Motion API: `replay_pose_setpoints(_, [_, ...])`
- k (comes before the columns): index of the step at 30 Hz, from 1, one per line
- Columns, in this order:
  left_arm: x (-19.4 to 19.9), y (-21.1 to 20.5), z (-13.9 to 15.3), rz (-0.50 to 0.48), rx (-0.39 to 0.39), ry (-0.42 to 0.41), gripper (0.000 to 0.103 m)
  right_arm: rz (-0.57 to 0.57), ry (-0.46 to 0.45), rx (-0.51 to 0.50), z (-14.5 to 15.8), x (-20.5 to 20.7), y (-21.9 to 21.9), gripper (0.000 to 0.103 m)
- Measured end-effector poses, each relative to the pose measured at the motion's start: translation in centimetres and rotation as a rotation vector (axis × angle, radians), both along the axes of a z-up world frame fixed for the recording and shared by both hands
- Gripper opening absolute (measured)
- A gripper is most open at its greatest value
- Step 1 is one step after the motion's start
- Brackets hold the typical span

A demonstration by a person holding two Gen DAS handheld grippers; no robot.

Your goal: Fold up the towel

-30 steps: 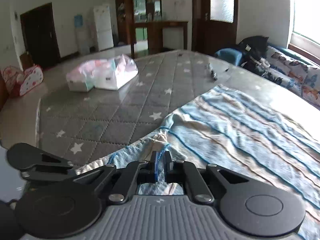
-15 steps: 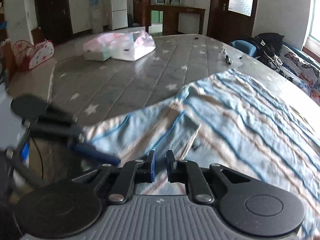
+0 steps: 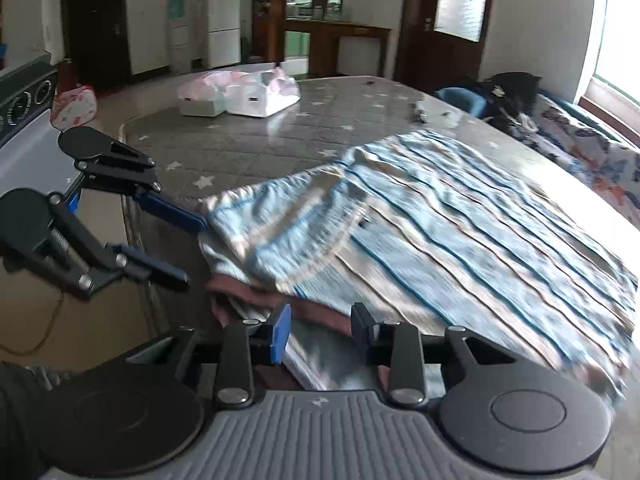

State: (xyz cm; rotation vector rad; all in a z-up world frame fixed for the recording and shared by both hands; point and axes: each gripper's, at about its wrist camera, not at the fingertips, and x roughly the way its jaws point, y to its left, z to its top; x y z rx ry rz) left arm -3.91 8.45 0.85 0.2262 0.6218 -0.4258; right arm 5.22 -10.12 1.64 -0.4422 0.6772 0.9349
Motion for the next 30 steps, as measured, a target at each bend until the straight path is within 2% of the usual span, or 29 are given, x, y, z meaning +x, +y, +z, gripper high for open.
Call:
replay_pose_setpoints(9, [-0.1, -1.6, -1.4, -0.057, 0.155, -0.116, 0.051, -0.157, -0.034, -0.002, 1.0, -1.9, -5.6, 0.052])
replay_pose_setpoints(13, [0.1, -2.0, -1.6, -0.072, 0.158, -0.137, 0.050, -0.202, -0.045, -0.032, 1.1, -2.8, -7.6, 0.055])
replay_pose_setpoints(16, [0.3, -2.2, -1.7, -0.075, 0.149, -0.142, 0.050, -0.223, -0.071, -0.081, 0.7, -3.4, -8.4, 0.060])
replay_pose_setpoints(19, [0.4, -2.4, -1.7, -0.084, 0.137, -0.140, 0.045, -0.215, -0.106, -0.122, 0.2, -4.0, -8.7, 0.067])
replay_pose_setpoints(20, [0.4, -2.4, -1.6, -0.087, 0.131, -0.136, 0.039, -0.209, -0.117, -0.136, 0.0, -4.1, -8.7, 0.069])
replay_pose_setpoints(21, [0.5, -2.4, -1.6, -0.090, 0.124, -0.133, 0.027, -0.203, -0.127, -0.149, -0.2, -4.2, -8.7, 0.071])
replay_pose_setpoints(25, [1.4, -1.8, -0.8, -0.047, 0.051, -0.095, 0.013, -0.181, -0.163, -0.188, -1.0, -4.5, -8.5, 0.071])
replay_pose_setpoints(30, [2.7, -1.2, 0.3, 0.008, -0.033, -0.057, 0.011, -0.174, -0.191, -0.188, -1.6, -4.4, -8.5, 0.071])
